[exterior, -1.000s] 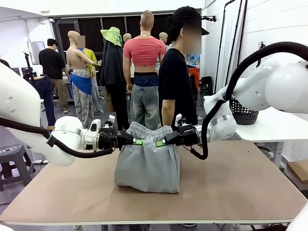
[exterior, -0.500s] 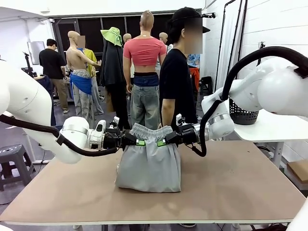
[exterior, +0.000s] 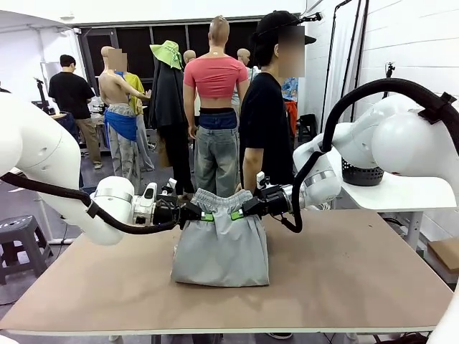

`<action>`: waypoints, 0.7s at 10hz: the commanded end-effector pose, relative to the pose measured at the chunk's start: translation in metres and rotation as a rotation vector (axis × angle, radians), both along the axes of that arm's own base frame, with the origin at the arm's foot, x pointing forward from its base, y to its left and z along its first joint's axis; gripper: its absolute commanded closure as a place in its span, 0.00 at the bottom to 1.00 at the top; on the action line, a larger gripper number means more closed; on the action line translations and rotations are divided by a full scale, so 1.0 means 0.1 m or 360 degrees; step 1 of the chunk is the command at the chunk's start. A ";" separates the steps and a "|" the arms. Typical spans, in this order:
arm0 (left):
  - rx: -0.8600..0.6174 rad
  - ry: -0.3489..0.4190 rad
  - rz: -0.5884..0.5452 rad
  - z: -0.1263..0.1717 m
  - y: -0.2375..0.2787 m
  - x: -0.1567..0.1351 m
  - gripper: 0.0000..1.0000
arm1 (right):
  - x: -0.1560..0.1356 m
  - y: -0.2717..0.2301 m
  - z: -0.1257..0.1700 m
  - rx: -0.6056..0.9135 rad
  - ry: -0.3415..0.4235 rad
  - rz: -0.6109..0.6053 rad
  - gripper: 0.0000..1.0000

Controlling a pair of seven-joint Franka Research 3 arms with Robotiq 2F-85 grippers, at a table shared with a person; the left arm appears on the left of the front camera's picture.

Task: Fold the training pants.
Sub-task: Fold the Training pants in half.

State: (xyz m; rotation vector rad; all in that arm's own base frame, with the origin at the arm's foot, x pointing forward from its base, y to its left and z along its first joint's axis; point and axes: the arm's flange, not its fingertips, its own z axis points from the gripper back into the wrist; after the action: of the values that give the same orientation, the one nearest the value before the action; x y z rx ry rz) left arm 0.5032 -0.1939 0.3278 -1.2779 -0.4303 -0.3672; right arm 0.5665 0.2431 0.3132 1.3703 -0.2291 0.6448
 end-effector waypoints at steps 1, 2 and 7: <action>-0.0022 -0.0024 -0.0023 0.03 -0.01 -0.01 1.00 | -0.05 -0.05 0.02 0.0014 -0.0008 -0.0021 1.00; -0.0022 -0.0024 -0.0023 0.03 -0.01 -0.01 1.00 | -0.05 -0.05 0.02 0.0014 -0.0008 -0.0021 1.00; -0.0057 0.0084 0.0089 -0.13 0.10 0.20 1.00 | 0.26 0.00 -0.05 -0.0002 0.0028 -0.0081 1.00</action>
State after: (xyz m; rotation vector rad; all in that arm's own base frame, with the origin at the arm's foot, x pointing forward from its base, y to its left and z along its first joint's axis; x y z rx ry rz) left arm 0.5127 -0.1887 0.3167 -1.2885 -0.4254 -0.3214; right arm 0.5756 0.2447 0.3090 1.3752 -0.2368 0.6332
